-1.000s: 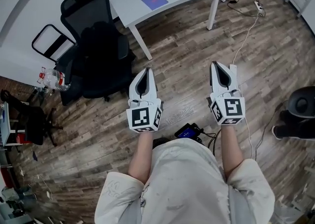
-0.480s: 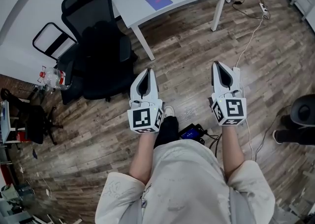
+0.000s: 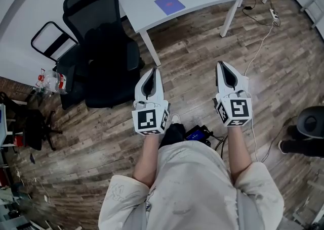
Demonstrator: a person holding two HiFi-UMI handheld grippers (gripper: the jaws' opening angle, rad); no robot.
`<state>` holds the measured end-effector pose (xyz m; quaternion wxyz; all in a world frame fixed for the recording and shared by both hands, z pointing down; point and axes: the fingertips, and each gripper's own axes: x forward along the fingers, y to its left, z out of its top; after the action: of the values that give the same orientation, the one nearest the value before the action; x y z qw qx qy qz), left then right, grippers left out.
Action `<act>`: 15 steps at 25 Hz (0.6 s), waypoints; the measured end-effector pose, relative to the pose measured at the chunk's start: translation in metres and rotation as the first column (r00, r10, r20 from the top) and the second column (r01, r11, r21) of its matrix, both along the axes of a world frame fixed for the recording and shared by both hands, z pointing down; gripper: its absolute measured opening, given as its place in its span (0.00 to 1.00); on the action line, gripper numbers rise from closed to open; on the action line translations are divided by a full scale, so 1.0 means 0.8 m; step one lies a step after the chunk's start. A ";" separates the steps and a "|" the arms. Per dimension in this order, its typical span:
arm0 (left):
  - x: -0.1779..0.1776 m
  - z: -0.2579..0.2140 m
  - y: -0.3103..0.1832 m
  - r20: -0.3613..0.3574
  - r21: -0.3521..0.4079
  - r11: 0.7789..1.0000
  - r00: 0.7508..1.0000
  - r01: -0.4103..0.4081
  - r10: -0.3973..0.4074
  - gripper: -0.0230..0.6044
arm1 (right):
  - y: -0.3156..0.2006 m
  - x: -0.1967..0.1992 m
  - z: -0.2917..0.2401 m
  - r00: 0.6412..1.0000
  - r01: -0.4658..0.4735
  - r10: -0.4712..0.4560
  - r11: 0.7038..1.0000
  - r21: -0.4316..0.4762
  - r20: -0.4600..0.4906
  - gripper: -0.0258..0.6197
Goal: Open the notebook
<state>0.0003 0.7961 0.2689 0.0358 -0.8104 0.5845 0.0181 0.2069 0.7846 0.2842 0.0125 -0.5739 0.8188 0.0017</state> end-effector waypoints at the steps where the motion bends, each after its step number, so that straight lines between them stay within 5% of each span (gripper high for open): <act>1: -0.006 0.002 -0.010 -0.001 0.001 1.000 1.000 -0.001 0.001 0.06 | -0.010 -0.007 0.002 1.000 0.001 -0.001 1.000 0.000 -0.005 0.05; 15: -0.175 -0.012 -0.313 -0.018 -0.017 1.000 1.000 -0.026 0.026 0.06 | -0.308 -0.177 -0.015 0.999 -0.019 0.017 0.999 -0.029 -0.050 0.05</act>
<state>-0.1398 0.5458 0.2590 0.0235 -0.8179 0.5745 0.0206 0.0650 0.5380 0.2720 -0.0166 -0.5811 0.8137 0.0039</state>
